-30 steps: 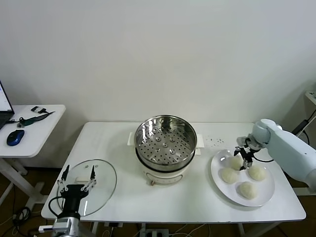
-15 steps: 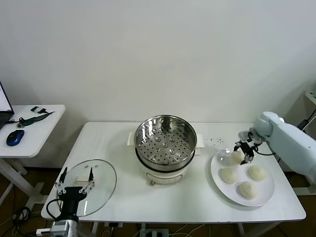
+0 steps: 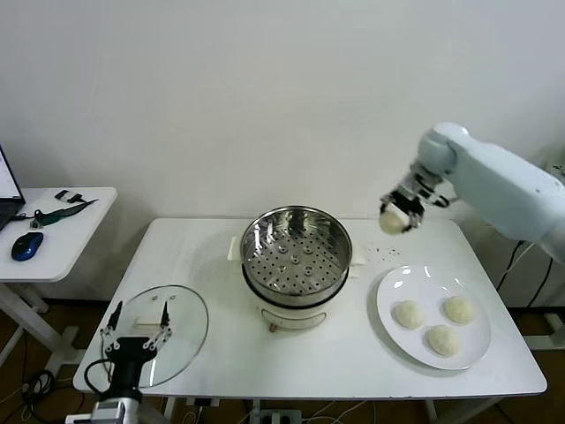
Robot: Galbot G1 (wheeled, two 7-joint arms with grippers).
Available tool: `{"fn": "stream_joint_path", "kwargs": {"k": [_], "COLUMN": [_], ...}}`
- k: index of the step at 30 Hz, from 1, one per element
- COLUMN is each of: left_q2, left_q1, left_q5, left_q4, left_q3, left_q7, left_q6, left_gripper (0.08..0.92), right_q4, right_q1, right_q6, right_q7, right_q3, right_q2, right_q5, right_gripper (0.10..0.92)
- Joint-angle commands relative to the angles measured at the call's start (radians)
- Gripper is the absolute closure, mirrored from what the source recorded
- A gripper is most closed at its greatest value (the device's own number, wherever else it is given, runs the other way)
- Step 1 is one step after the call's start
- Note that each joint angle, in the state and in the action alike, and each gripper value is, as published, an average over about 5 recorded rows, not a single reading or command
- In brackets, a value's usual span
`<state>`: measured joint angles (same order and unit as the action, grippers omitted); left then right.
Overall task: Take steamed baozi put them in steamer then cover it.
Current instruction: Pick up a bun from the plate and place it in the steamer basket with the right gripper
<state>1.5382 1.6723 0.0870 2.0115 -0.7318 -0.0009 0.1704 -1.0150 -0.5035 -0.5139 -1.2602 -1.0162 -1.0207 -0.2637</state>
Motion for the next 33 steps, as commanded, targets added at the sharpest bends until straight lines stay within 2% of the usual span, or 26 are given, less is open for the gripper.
{"fn": "stream_joint_path", "kwargs": {"k": [1,8,20,33], "left_q2": [-0.003,-0.007,-0.007,-0.016], "left_q1": [0.012,0.016,0.014,0.015], "left_q5": [-0.001,-0.006,-0.004,-0.007], "left_q4": [0.001,0.005,0.005,-0.021], "left_q3": [-0.002,0.001,-0.001,-0.002], "left_q7": [-0.004,-0.009,-0.010,-0.017], "left_q6": [0.009,0.015,0.013,0.016], "left_gripper": [0.177,0.177,0.177,0.177], "right_q4": [-0.099,-0.109,-0.027,0.072], "right_q1": [-0.110,0.026,0.180,0.280], "right_q6": [-0.187,-0.257,-0.288,-0.295], "right_q7": [0.044,0.106,0.182,0.215], "right_q3": [-0.050,-0.008,0.042,0.099], "right_q2": [-0.201,-0.280,-0.340,-0.380], "right_q5": [-0.156,-0.378,-0.606,-0.701], "right_gripper": [0.299,0.295,0.287,0.286]}}
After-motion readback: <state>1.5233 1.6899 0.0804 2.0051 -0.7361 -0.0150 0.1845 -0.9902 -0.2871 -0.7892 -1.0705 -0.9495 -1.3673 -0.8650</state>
